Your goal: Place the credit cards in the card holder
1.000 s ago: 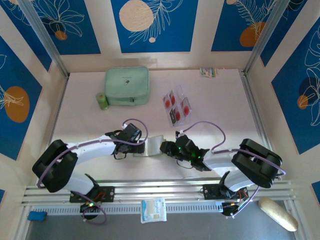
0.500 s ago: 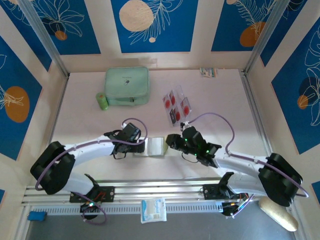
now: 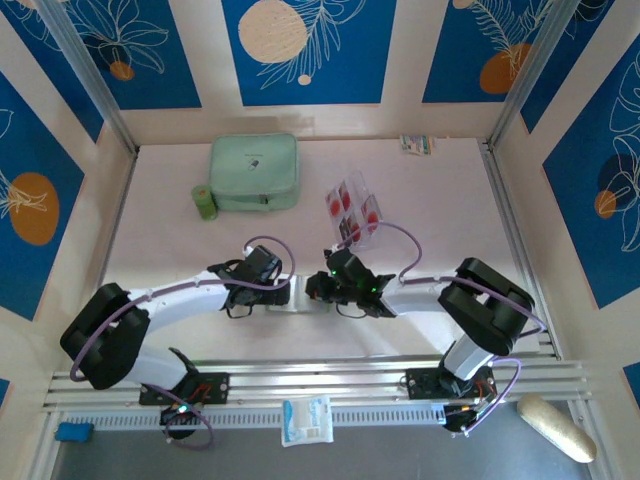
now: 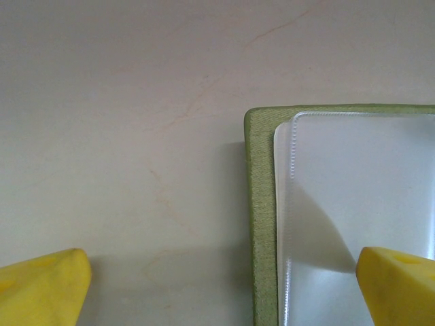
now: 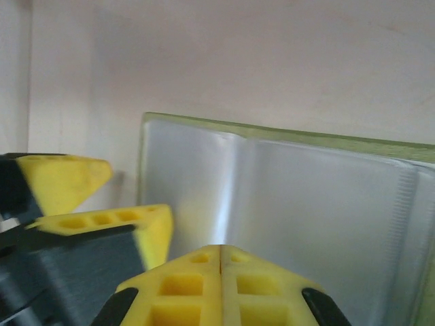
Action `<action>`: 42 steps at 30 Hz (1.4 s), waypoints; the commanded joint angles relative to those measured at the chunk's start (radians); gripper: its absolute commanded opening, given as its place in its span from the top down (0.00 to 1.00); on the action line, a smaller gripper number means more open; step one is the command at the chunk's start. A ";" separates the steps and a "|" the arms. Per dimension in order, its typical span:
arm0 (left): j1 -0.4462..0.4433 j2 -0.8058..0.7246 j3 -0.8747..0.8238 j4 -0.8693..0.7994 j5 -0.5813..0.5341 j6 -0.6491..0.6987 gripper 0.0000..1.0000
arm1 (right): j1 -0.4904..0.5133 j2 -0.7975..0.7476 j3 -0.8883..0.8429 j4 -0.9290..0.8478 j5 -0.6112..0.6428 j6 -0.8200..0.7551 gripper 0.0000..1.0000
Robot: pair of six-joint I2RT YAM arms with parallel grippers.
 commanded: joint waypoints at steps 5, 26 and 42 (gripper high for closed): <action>0.010 -0.020 -0.021 -0.016 -0.031 0.010 0.00 | -0.040 0.027 -0.109 0.096 -0.001 0.040 1.00; 0.011 -0.049 -0.068 -0.012 -0.059 -0.011 0.00 | -0.011 -0.077 -0.024 -0.007 -0.026 -0.016 1.00; 0.011 -0.068 -0.077 -0.011 -0.059 -0.011 0.00 | 0.024 0.150 0.176 0.014 -0.085 -0.042 1.00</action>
